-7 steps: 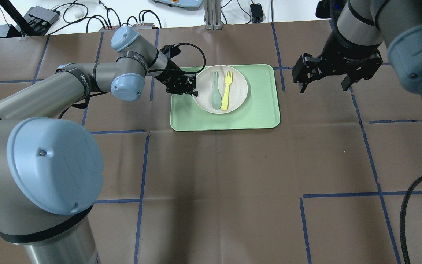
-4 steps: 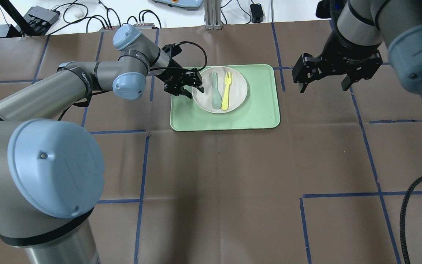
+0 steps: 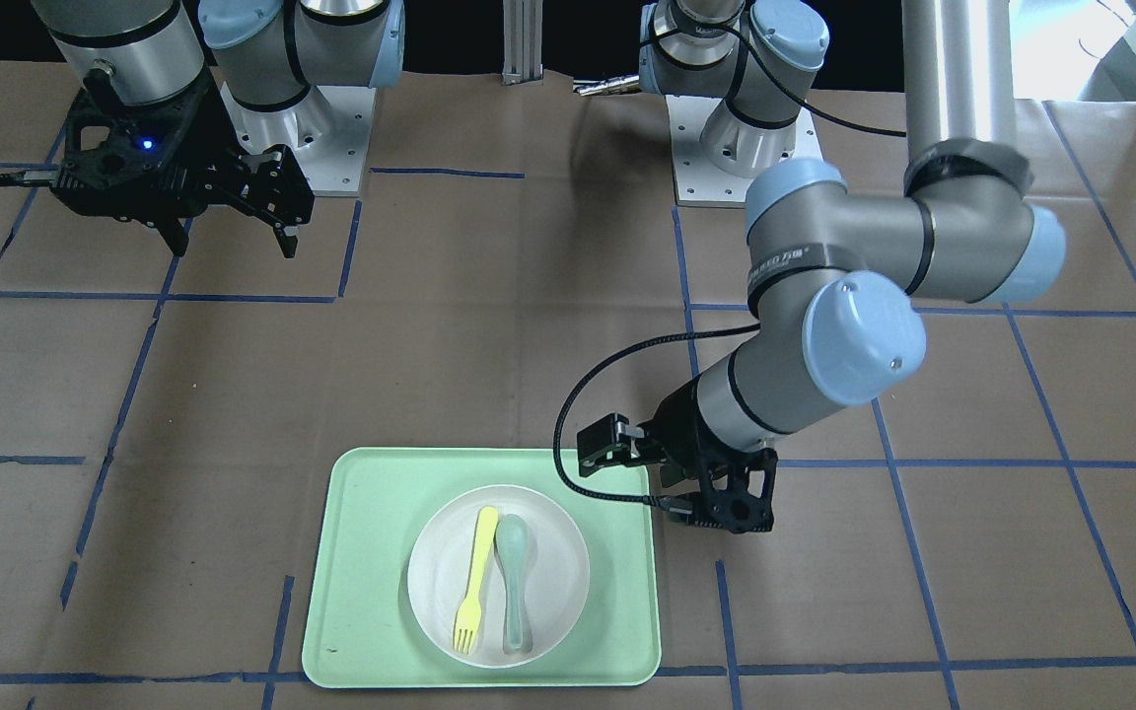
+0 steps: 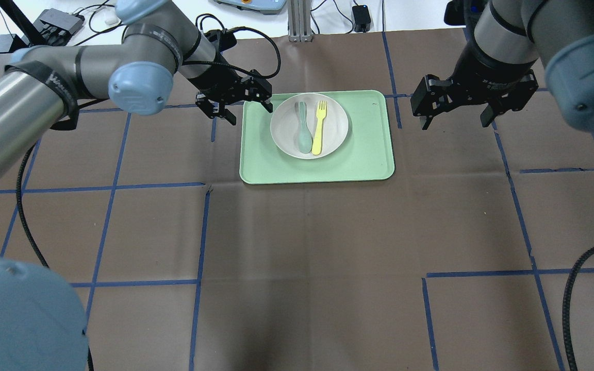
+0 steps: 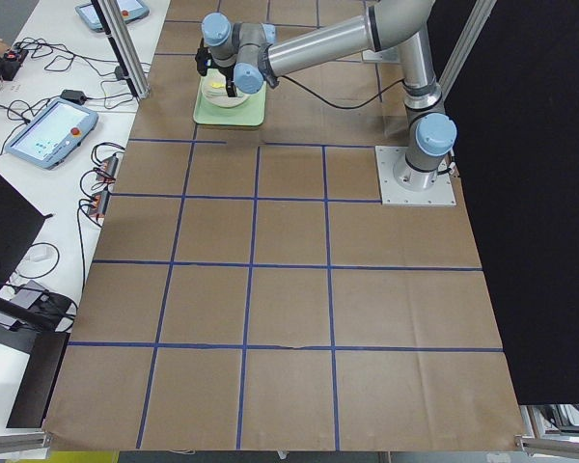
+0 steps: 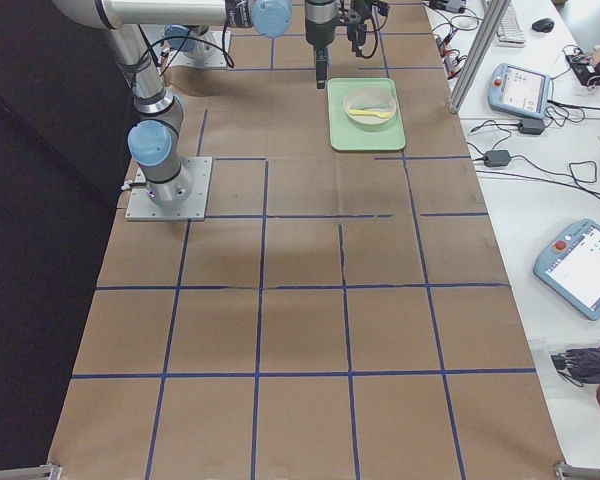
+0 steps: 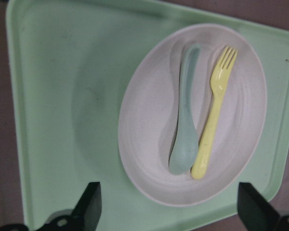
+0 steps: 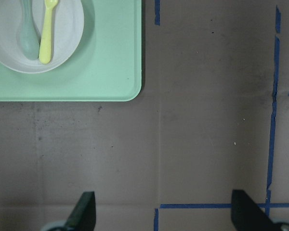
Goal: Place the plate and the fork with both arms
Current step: 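Lift the left gripper away while the right gripper moves over the tray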
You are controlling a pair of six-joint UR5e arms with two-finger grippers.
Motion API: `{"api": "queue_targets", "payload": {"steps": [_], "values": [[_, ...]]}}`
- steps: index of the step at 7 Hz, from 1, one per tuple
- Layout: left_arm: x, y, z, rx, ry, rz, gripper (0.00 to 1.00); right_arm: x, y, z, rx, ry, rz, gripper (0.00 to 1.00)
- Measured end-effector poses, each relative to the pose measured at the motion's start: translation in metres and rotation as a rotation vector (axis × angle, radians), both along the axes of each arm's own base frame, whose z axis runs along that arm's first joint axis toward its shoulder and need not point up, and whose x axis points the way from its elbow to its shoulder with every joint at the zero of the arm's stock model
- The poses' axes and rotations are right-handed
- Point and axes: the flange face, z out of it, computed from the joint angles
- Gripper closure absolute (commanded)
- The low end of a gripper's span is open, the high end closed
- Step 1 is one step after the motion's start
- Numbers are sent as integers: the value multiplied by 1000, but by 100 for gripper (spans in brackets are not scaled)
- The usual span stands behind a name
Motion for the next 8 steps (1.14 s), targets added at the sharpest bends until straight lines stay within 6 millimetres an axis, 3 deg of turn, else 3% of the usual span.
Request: {"api": "queue_targets", "payload": {"steps": [2,4,6,8], "values": [[25,53,78,31,-162,-67,1,0,-3,1,-5,7,-1,0],[45,113,138,53,-222,-139,1,1,-7,0,-5,1,-2,0],[69,152,172,64,-223,-155,1,4,-24,0,-4,-3,-5,0],[76,177,180,68,-221,-148,0,23,-50,1,-9,3,19,0]]}}
